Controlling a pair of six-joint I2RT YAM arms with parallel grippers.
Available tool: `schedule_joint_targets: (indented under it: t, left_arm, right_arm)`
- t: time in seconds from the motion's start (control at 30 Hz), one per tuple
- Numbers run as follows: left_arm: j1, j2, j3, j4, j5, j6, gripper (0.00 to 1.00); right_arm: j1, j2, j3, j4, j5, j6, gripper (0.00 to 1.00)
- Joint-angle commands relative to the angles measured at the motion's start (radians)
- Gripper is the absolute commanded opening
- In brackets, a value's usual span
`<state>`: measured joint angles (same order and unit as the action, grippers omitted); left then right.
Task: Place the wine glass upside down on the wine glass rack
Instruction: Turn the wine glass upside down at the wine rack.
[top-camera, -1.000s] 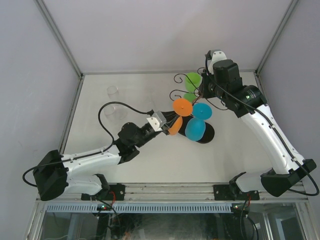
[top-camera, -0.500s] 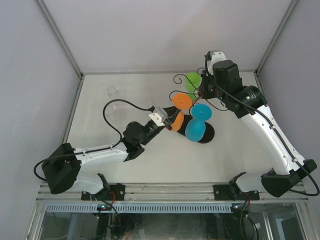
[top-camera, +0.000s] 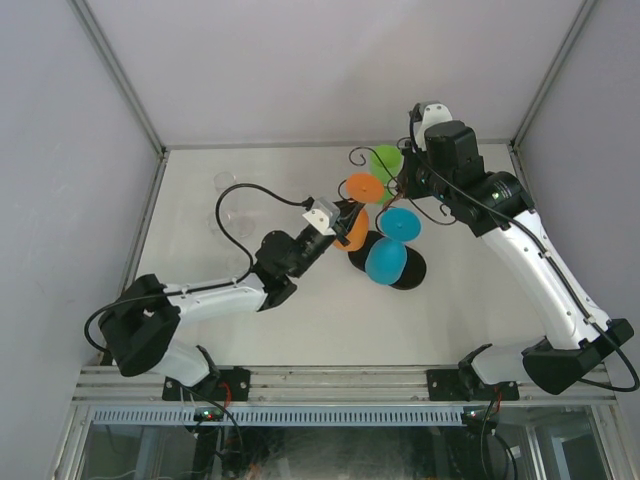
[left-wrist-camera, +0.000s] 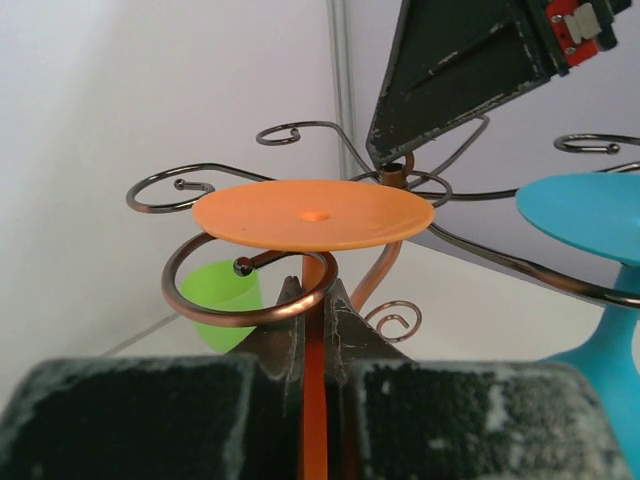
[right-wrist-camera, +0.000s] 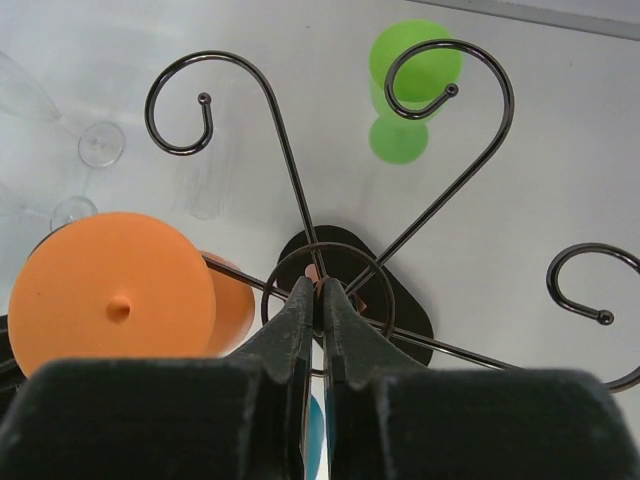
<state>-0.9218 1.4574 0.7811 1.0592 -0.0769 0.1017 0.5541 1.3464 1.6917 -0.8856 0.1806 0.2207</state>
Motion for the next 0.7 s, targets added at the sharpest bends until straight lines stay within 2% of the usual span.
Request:
schedule_joint_targets:
  t: [0.0, 0.33, 0.67]
  left_arm:
    - [0.016, 0.011, 0.081, 0.073, -0.031, -0.019, 0.0]
    - [0.038, -0.004, 0.043, 0.087, -0.13, -0.039, 0.0]
    - [0.038, -0.11, -0.083, 0.133, -0.129, -0.072, 0.0]
  right_arm:
    - [0.013, -0.044, 0.026, 0.08, -0.021, 0.004, 0.0]
    - [0.013, -0.043, 0.023, 0.083, -0.015, -0.003, 0.0]
    - [0.005, -0.044, 0.02, 0.079, 0.0, -0.008, 0.0]
